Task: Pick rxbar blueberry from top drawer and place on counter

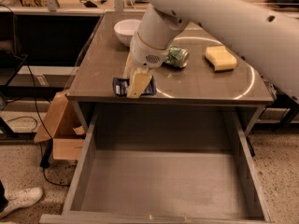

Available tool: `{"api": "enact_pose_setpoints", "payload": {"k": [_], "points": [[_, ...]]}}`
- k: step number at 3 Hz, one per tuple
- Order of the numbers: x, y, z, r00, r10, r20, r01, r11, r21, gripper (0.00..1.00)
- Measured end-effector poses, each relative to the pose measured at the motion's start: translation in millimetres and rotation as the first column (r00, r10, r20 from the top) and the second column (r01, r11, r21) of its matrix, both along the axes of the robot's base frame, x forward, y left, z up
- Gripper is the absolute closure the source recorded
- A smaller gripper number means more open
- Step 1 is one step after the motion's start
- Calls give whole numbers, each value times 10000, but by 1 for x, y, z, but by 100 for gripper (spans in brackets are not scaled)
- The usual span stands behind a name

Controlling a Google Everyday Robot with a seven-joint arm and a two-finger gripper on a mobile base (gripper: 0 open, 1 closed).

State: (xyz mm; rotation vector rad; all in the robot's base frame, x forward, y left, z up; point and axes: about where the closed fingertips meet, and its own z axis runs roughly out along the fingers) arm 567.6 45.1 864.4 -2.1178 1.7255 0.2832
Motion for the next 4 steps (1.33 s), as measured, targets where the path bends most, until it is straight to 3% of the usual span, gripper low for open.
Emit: {"api": "enact_pose_setpoints", "payload": {"k": [2,4], "points": [[46,10,2,9999,-106,-16,106,9999,-97,100],[73,29,-31,9992,66,-404,-75,9997,-224,100]]}}
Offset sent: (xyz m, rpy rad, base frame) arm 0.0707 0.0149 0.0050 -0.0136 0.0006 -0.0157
